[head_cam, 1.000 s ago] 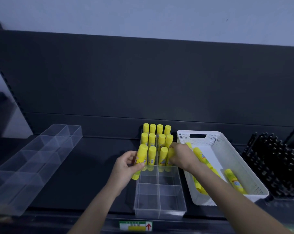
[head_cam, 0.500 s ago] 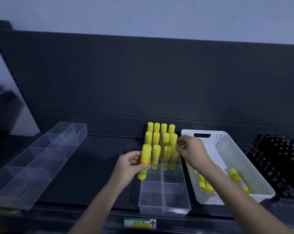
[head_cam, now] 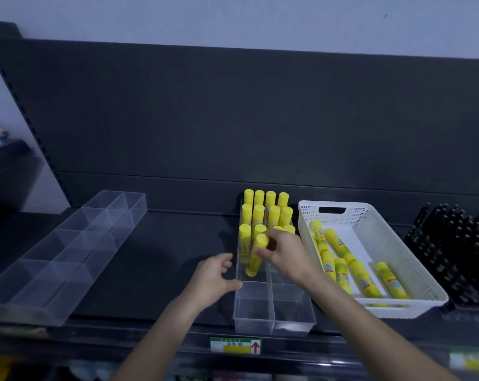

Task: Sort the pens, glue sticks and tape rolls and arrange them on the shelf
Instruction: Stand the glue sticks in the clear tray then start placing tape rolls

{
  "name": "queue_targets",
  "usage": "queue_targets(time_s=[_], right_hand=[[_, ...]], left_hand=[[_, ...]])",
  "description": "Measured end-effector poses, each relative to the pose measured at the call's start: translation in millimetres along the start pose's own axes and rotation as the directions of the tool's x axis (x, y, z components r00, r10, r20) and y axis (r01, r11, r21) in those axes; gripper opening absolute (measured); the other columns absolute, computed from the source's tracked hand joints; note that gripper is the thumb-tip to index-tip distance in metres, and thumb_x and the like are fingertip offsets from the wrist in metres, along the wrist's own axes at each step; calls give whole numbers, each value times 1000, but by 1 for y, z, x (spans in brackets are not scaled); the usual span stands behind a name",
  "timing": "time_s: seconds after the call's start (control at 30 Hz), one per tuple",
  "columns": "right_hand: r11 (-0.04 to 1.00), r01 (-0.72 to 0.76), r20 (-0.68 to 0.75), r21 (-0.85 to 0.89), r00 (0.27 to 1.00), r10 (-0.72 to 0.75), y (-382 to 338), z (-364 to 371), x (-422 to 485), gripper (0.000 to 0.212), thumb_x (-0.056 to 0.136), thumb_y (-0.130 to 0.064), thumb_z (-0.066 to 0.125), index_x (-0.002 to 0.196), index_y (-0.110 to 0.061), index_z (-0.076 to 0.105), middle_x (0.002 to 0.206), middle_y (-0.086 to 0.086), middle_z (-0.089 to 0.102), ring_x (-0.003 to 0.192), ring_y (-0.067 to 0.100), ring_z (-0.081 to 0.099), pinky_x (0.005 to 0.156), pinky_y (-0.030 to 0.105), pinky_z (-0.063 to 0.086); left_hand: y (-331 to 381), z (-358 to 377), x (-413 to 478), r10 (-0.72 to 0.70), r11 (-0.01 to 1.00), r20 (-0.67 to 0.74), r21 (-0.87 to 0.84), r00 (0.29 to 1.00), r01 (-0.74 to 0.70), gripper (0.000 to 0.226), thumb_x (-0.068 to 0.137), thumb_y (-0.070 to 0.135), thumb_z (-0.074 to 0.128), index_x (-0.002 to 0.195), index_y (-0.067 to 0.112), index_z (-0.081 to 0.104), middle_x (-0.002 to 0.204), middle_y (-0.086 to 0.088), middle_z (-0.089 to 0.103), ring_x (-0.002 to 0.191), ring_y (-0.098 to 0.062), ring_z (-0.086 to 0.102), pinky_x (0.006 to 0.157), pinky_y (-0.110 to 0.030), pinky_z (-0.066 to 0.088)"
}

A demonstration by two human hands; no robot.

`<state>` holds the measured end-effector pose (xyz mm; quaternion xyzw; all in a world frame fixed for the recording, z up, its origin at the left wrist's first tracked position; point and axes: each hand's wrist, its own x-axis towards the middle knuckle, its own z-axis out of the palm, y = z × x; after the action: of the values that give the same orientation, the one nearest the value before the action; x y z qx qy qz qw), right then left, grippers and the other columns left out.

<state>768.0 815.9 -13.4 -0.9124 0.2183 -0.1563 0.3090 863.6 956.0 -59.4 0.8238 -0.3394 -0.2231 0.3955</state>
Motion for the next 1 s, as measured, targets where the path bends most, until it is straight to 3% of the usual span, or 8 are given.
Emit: queue_targets(time_s=[0.1,0.27,0.43,0.5,0.6,0.73,0.87,1.0], right_hand=[[999,-2,47,-42,999,4,3,17,1,19,85,-21,64,99,-7,63,81,-1,54,76,15,49,61,20,32],[995,8,74,-101,997,0,2,30,6,9,85,-20,63,85,-12,58,79,0,54,75,16,49,68,29,40],[996,-23,83,-92,996,31,-1,32,5,13,84,-20,64,81,-17,52,81,2,54,76,17,49,66,25,35],[996,-38,76,-85,996,45,-1,32,3,10,84,-20,65,87,-15,58,84,3,57,77,16,49,67,23,34],[997,-48,44,-58,998,51,-1,25,-3,30,81,-23,69,108,-10,63,102,5,65,84,12,52,72,18,35],[997,-76,-65,-10,995,75,10,-10,-19,38,81,-20,69,116,-6,61,104,7,65,92,17,59,81,21,42],[985,-168,-184,30,968,170,49,-60,-37,28,84,-12,64,111,-3,64,99,10,67,87,19,59,79,22,42],[951,-307,-176,-14,937,300,106,-105,-55,35,88,-16,60,121,-6,59,114,12,65,99,23,61,80,23,40]], left_hand=[[0,3,2,56,998,8,16,998,-56,58,76,14,74,130,12,53,120,-5,61,97,-8,55,86,-18,46],[-1,4,7,96,995,-4,26,995,-96,33,73,10,74,103,-1,65,91,-13,63,74,0,50,70,-11,44],[1,3,5,114,994,-6,-2,994,-114,41,74,13,74,114,13,66,94,4,61,89,-9,58,79,-16,48],[2,1,4,119,993,10,15,993,-119,45,76,14,73,119,13,62,99,3,61,90,-9,56,79,-15,47],[5,-3,2,121,989,18,84,992,-122,51,77,20,73,125,14,57,105,0,59,94,-9,54,81,-17,45],[20,-5,-10,219,956,-111,223,969,-190,31,79,19,71,109,15,65,87,4,61,81,-11,57,78,-26,49],[58,10,-18,325,941,-174,154,930,-300,17,79,11,70,97,10,71,65,16,55,61,3,54,62,-2,38],[108,54,-7,364,929,-169,134,916,-345,18,84,10,64,101,7,70,75,3,66,68,-2,57,63,-4,38]])
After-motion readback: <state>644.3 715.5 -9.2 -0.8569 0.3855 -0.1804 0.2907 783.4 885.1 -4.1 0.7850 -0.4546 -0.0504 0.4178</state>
